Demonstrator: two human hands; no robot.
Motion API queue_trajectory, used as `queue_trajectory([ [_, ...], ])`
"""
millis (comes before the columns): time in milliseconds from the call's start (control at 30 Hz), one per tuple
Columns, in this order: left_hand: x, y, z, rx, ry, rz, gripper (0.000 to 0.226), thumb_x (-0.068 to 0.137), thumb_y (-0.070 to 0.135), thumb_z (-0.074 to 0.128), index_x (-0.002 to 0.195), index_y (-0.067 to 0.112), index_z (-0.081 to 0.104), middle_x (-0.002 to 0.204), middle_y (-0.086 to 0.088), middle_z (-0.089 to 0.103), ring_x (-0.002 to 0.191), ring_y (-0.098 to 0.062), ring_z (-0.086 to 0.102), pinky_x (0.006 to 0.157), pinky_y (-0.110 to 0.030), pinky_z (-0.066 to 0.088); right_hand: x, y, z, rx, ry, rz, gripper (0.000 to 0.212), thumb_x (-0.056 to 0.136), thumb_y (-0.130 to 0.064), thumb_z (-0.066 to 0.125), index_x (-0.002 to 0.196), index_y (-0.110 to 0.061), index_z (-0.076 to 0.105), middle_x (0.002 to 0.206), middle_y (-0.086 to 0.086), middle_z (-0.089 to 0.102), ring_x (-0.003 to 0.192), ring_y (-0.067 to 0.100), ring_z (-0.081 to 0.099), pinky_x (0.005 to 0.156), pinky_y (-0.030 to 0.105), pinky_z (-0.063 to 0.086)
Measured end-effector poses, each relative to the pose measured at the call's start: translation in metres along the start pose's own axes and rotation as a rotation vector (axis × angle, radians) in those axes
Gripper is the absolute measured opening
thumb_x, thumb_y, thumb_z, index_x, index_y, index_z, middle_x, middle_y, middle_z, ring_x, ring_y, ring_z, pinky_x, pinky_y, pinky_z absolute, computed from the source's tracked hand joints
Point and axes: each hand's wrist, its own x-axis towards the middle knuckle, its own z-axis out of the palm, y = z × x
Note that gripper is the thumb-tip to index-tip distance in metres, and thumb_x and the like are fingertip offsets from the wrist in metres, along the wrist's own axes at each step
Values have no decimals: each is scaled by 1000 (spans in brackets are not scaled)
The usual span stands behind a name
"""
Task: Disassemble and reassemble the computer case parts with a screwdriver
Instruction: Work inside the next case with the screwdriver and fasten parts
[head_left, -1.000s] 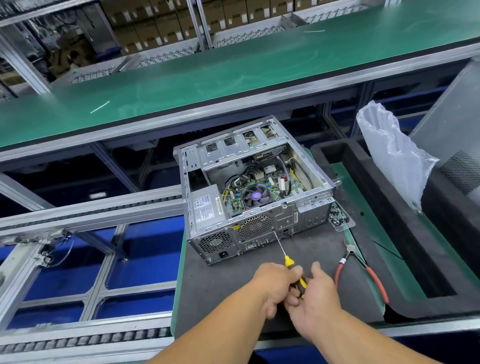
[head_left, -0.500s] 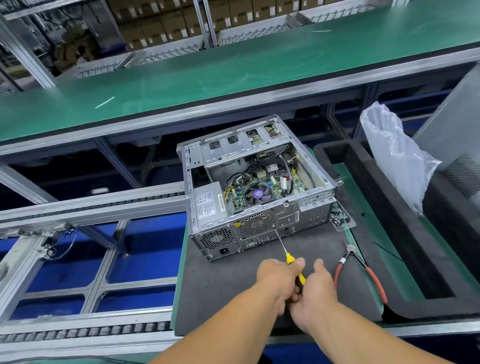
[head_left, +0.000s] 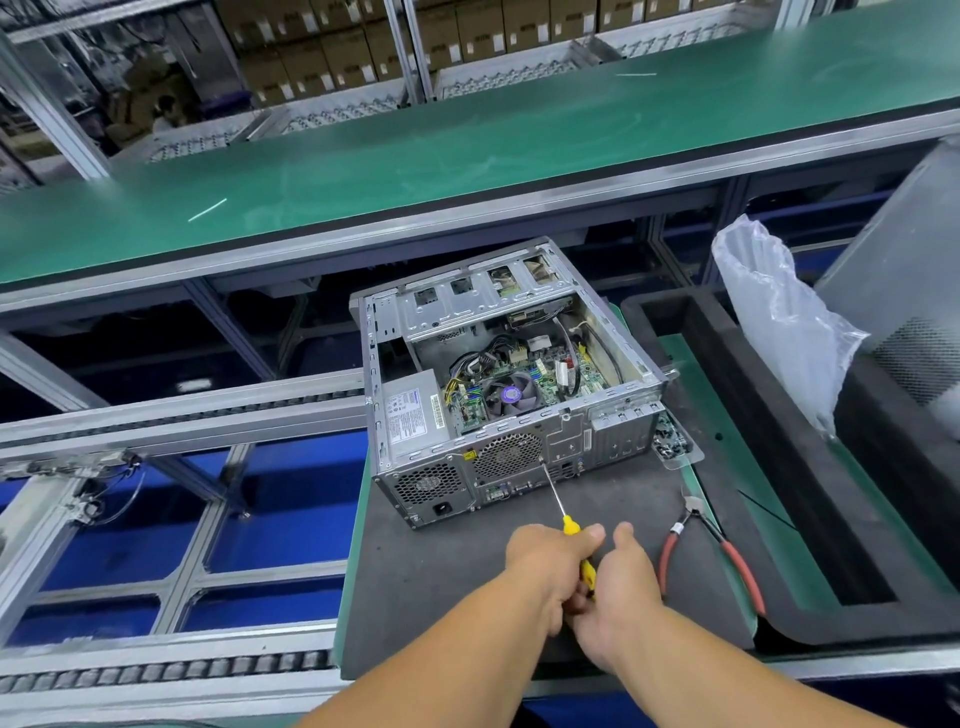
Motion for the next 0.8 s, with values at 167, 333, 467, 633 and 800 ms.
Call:
queue_trajectory([
  [167, -3, 2, -10, -58, -149, -27, 17, 93, 26, 72, 86, 11, 72, 62, -6, 60, 42, -15, 41, 41, -21, 36, 2, -4, 2, -1, -31, -21, 68, 104, -64, 35, 93, -2, 63, 49, 8, 52, 40, 15, 28, 45, 27, 26],
  [333, -5, 3, -5, -3, -4, -25, 39, 75, 36, 88, 70, 16, 56, 53, -7, 53, 36, -17, 37, 41, -19, 32, 1, -2, 1, -4, -10, -12, 75, 102, -66, 39, 90, 1, 69, 54, 10, 65, 51, 20, 41, 55, 30, 34],
  [467, -8, 8, -10, -72, -146, -42, 25, 94, 35, 71, 85, 12, 68, 60, -4, 63, 40, -16, 40, 40, -20, 33, 1, -4, 2, 11, -51, 10, 69, 104, -66, 34, 92, -4, 62, 50, 8, 52, 43, 16, 31, 46, 27, 25],
  [633, -10, 13, -8, 29, -52, -48, 35, 84, 36, 81, 77, 13, 55, 49, -4, 53, 36, -18, 39, 39, -20, 34, 1, -1, 4, -2, -32, 21, 72, 103, -67, 35, 97, -1, 66, 52, 8, 46, 43, 16, 29, 46, 26, 25],
  [800, -13, 17, -7, -18, -152, -79, 34, 92, 46, 71, 86, 13, 64, 60, -3, 65, 41, -15, 43, 40, -21, 35, 3, -7, 3, 53, -21, 5, 66, 105, -62, 38, 86, -4, 63, 51, 9, 47, 38, 17, 30, 42, 25, 24],
])
